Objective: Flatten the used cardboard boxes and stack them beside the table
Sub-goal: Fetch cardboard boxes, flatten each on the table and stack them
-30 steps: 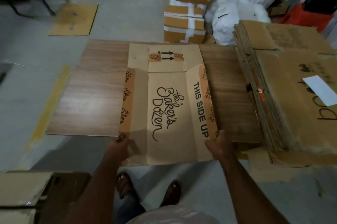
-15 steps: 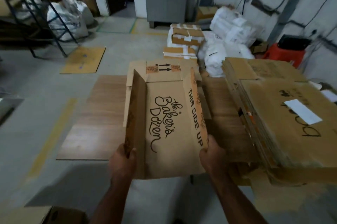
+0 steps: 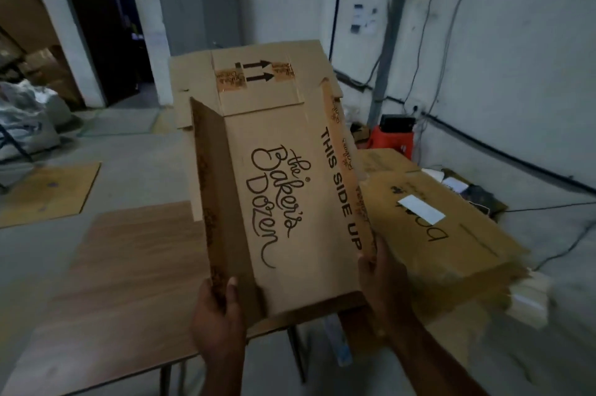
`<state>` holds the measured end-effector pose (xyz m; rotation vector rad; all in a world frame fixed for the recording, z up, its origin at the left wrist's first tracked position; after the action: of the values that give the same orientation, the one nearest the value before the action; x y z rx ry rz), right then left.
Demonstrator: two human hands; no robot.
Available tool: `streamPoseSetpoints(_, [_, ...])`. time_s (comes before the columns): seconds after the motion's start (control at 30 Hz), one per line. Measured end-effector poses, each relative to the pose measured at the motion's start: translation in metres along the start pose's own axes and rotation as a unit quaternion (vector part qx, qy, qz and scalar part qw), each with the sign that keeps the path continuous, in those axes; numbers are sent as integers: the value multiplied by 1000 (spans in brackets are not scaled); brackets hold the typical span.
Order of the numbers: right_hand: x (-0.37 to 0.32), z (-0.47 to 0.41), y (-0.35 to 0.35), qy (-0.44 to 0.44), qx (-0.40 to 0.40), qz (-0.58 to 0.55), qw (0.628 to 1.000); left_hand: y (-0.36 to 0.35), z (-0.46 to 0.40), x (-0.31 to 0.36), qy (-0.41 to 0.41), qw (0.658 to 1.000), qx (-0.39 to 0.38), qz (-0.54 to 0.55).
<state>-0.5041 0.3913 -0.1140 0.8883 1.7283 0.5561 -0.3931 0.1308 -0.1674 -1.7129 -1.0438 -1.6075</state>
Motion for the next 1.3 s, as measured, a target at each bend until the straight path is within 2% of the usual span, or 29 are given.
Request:
streamPoseSetpoints(0.13, [36,-18,32,-60,-3,-20,998,-35,12,23,-21,1000,-12,8])
streamPoseSetpoints(0.3, [103,-57,57,-81,16,-38,996,-96,40,46,-61,998,-32,-7])
streamPoseSetpoints(0.53, [238,-165,96,-74,28,-47,996,-256,99,58,-51,996,-55,45])
streamPoseSetpoints(0.77, [357,-264,139,-75,-5,-27,997,-395,152,60,-27,997,-65,28])
streamPoseSetpoints(0.93, [416,-324,142,-90,-62,-77,991,-451,163,50,49,993,-75,82])
streamPoseSetpoints(1.0, [438,-341,138,-103,-85,-88,987,-463,163,36,109,985,-87,102])
streamPoseSetpoints(1.1, [475,-357,122,-126,-126,-100,979,-483,166,9,218,955,-138,148])
streamPoseSetpoints(1.17, [503,-360,105,-150,-164,-78,972,-494,171,-1,257,946,-170,101])
streamPoseSetpoints(1.3, [550,-356,72,-194,-251,1,948,-505,178,-30,280,942,-178,-47])
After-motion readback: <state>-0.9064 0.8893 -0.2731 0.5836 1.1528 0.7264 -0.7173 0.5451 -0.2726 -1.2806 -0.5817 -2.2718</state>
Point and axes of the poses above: each hand's wrist, its own z-axis away from the middle knuckle, its own y-axis out of the back of the hand, x = y × z, the point moved 4 cm from there along -z, towards the middle knuckle, and after that the axes turned 7 degrees about z, right-handed, at the moved point
